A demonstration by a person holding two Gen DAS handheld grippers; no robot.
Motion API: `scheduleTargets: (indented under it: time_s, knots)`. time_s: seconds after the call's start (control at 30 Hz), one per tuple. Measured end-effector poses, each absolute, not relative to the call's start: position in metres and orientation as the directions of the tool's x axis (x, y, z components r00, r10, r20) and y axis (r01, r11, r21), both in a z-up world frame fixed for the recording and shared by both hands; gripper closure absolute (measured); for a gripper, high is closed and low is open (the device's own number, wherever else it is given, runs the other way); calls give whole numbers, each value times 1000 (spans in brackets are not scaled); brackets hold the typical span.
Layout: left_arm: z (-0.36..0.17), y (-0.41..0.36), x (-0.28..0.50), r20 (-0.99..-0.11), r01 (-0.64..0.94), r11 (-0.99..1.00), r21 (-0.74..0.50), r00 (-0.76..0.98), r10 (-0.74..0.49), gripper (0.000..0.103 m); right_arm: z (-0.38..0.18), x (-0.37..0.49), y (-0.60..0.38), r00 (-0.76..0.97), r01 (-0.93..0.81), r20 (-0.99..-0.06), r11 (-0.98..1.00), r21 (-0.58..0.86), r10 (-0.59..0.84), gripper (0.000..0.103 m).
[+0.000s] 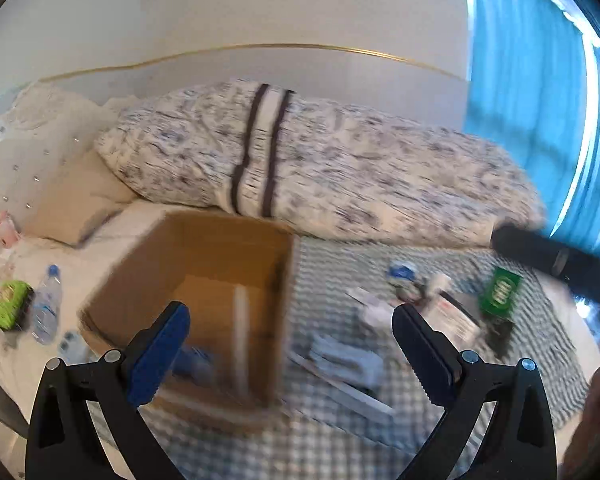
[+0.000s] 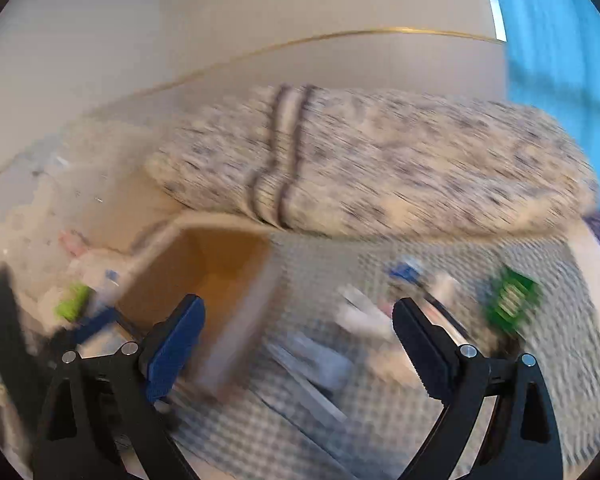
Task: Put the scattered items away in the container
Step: 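Move both tools back over the items on the checkered cloth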
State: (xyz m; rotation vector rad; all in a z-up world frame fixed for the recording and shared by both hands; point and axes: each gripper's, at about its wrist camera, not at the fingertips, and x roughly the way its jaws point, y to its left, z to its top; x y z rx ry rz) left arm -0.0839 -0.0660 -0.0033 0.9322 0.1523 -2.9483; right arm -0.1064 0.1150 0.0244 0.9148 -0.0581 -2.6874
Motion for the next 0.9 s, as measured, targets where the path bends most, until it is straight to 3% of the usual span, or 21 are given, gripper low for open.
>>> scheduleTargets:
  time_s: [0.17,0.33,0.5,0.9]
  knots:
    - [-56,-13,-52,-642,17,-992,-125,-764,68,0,-43,-55,199,-705,131,-681,-980,150,-198,8]
    - [-89,23,-50,-710,-15,-988,-153,-693,121,0,-69,-25,261,-693,32,-705,-984,177,-149,8]
    - [-92,35,-63,-698,-36,-991,-125,-707,114,0,-73,-41,292,-722,-40,-682,-976,215,-120,8]
    - [-141,69,-132,-735,-52,-992,-116,-667,121,0,-128,-110,324,-636,-137,-769,-971,194,-64,8]
